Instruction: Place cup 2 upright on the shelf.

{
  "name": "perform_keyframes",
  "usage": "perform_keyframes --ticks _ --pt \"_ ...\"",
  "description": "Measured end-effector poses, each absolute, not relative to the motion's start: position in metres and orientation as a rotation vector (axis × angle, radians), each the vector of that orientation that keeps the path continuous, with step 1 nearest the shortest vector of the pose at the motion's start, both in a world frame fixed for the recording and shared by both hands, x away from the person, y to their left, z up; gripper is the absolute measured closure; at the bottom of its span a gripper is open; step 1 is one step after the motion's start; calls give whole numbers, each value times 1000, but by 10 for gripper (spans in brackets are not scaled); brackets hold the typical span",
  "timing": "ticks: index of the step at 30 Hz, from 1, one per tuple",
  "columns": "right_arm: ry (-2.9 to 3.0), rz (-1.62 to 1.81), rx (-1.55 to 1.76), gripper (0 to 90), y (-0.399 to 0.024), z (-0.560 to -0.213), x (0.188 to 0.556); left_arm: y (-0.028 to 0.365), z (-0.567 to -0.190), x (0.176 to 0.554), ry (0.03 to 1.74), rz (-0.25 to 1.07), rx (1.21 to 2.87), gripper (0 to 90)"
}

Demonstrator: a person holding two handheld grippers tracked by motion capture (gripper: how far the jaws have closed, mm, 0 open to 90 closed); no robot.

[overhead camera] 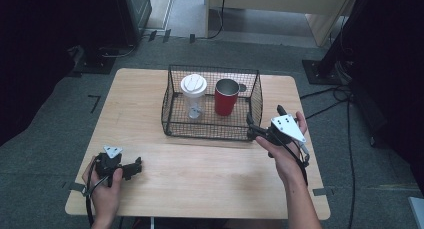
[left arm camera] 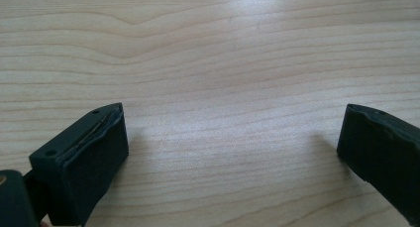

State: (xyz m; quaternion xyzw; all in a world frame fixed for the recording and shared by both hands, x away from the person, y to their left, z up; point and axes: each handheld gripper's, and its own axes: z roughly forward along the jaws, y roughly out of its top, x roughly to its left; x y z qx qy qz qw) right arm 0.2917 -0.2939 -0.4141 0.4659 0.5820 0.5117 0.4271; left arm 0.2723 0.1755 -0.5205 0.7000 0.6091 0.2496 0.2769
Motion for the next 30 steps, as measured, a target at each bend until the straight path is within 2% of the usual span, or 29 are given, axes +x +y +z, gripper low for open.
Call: perform_keyframes --ticks 30 --pt "1462 1183 1304 0 -351 -481 251 175 -521 272 1635 671 1879 0"
